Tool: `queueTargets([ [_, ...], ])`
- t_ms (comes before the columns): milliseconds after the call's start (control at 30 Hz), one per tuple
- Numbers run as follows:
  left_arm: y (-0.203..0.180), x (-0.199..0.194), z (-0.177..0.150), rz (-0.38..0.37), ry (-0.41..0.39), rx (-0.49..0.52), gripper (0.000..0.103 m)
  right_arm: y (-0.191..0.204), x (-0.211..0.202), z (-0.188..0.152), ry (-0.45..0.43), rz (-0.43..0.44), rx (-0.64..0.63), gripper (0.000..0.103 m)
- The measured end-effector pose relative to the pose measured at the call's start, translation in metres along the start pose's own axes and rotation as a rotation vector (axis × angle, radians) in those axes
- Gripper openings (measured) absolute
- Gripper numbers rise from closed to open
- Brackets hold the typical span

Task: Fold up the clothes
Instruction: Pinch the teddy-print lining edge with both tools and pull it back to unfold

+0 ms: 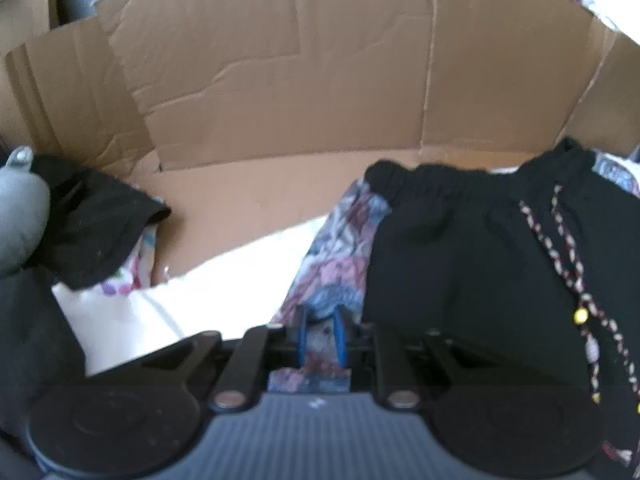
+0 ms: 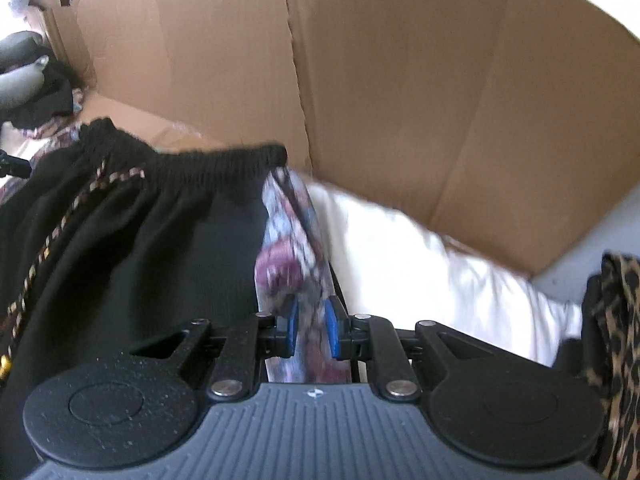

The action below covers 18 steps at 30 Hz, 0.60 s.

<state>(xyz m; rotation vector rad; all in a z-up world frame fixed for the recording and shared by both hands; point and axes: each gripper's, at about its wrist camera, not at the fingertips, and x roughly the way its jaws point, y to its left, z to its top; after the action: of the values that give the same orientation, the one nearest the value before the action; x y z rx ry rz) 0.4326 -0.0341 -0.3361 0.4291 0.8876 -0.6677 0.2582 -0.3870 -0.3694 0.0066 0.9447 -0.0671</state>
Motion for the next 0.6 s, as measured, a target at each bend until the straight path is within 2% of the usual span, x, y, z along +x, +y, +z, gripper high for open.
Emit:
queueTargets([
  [167,0.001,-0.003,0.009,-0.009,-0.031,-0.022,0.017,0.01,-0.008,0.014,-0.056,-0.003,-0.019,0.021],
  [300,-0.001,-0.003,0.011,-0.014,-0.054,-0.027,0.017,0.021,-0.025,0.012,-0.119,-0.001,-0.024,0.021],
  [400,-0.002,0.002,0.01,-0.029,-0.042,-0.031,0.017,0.026,-0.021,0.006,-0.097,0.023,-0.035,0.02],
  [500,-0.001,0.01,0.009,-0.037,-0.012,-0.047,0.017,0.021,-0.007,-0.001,-0.069,0.029,-0.024,0.009],
  [600,0.001,0.017,0.008,-0.036,0.006,-0.059,0.016,0.011,0.006,0.001,-0.046,0.035,0.016,0.009],
])
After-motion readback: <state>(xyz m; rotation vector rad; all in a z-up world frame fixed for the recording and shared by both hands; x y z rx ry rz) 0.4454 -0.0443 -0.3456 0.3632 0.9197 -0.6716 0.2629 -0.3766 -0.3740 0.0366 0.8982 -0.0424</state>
